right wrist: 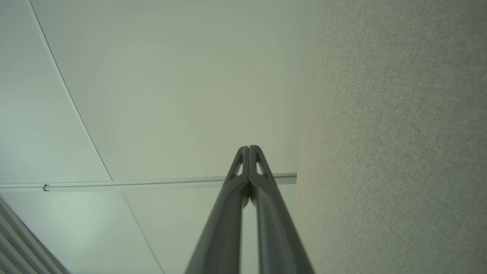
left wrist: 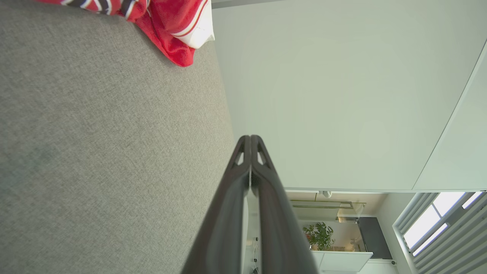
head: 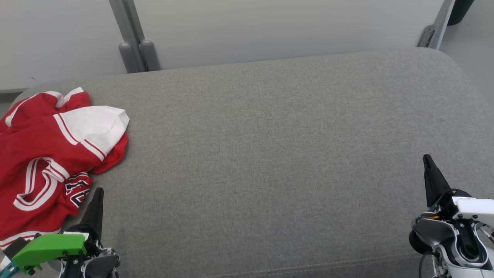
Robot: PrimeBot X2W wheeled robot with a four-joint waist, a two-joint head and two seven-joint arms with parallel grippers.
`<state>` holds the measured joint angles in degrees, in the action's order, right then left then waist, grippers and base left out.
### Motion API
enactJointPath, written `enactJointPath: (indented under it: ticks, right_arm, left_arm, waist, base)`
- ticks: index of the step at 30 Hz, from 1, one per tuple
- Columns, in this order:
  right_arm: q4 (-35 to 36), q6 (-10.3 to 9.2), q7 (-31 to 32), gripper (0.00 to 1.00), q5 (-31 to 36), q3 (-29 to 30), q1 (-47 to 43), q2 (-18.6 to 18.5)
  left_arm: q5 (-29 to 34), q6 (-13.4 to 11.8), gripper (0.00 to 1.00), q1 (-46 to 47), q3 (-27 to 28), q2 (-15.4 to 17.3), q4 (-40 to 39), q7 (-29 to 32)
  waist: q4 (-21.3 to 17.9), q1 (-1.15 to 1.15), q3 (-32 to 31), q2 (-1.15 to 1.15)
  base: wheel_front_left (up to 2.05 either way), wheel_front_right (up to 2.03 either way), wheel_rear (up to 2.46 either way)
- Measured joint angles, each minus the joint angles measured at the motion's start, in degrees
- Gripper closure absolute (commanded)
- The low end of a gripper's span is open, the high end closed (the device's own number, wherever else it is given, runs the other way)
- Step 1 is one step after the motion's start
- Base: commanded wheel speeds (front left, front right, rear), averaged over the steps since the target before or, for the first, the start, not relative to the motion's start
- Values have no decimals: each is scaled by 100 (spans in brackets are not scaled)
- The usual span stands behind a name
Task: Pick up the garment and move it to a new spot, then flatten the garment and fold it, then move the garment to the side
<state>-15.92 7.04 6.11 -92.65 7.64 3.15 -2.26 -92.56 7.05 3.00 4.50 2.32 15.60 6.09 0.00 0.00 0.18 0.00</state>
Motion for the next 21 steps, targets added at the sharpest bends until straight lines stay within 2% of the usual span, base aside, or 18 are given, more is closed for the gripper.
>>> enactJointPath:
  ticks: [21]
  right_arm:
    - [0, 0, 0, 100, 0, 0, 0, 0]
  left_arm:
    - [0, 0, 100, 0, 0, -1, 0, 1]
  waist:
    - [0, 0, 0, 0]
  base:
    - [0, 0, 0]
